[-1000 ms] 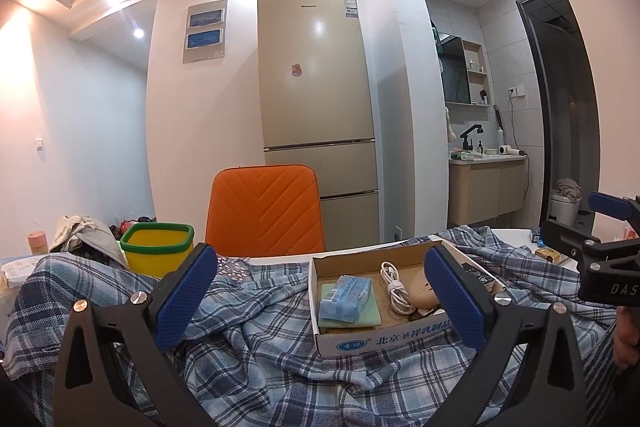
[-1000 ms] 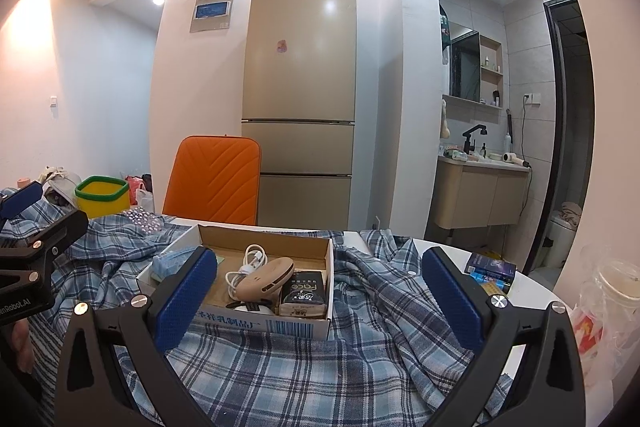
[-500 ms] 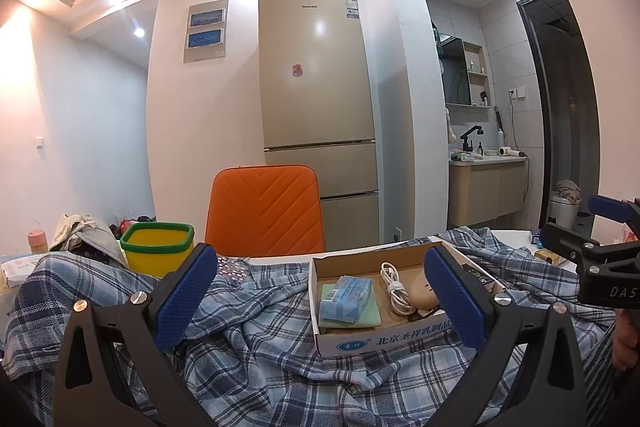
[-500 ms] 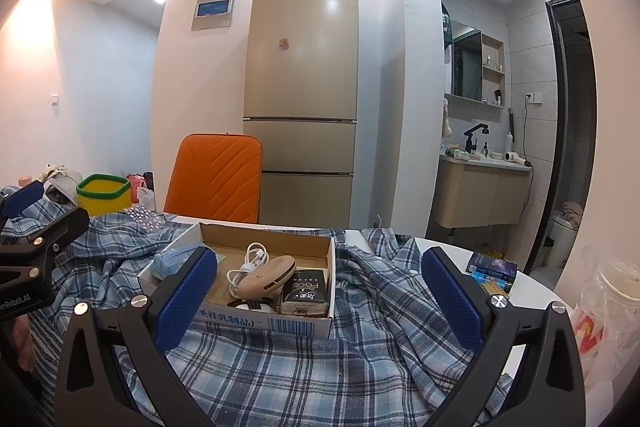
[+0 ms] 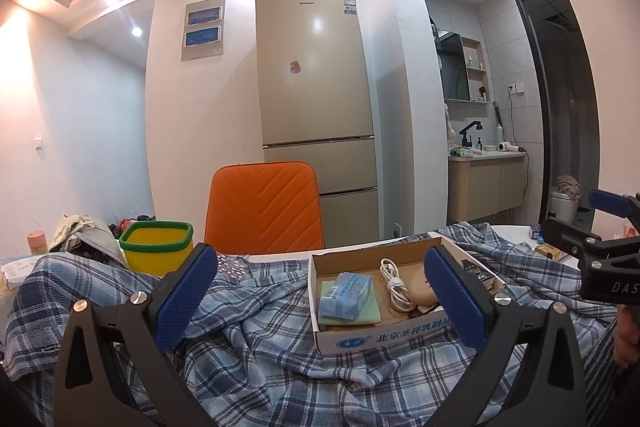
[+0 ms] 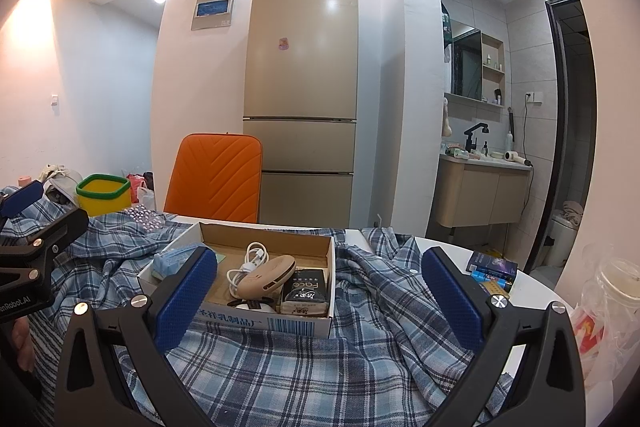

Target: Organize soft objects

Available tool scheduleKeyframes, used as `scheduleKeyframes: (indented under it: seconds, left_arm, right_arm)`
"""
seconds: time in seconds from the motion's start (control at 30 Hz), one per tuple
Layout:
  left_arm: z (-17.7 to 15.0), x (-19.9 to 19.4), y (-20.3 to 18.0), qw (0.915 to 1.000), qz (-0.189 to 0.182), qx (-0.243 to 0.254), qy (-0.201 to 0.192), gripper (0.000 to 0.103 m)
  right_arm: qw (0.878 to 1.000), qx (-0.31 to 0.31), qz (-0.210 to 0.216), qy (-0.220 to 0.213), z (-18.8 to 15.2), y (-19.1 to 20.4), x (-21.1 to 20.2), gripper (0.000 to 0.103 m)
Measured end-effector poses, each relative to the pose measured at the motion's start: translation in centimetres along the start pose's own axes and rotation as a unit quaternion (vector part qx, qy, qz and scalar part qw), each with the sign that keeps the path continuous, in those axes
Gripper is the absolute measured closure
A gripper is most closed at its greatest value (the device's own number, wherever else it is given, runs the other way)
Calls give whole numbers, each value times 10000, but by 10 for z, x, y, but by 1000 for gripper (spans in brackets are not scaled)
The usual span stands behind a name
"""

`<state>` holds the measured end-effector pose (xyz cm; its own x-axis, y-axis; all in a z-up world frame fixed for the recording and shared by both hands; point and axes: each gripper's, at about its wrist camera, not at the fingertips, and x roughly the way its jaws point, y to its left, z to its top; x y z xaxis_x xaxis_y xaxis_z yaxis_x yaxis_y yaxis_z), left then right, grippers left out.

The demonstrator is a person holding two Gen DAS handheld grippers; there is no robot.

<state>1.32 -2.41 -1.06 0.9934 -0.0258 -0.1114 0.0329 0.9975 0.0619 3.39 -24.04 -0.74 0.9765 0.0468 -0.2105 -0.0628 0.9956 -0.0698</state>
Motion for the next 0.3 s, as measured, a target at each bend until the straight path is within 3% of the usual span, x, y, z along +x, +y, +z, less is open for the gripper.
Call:
scheduleKeyframes:
  seconds: [0.3]
  left_arm:
    - [1, -3, 3, 9999, -14, -45, -102, 0]
  right_arm:
    - [10000, 29, -26, -34, -4, 1, -1, 0]
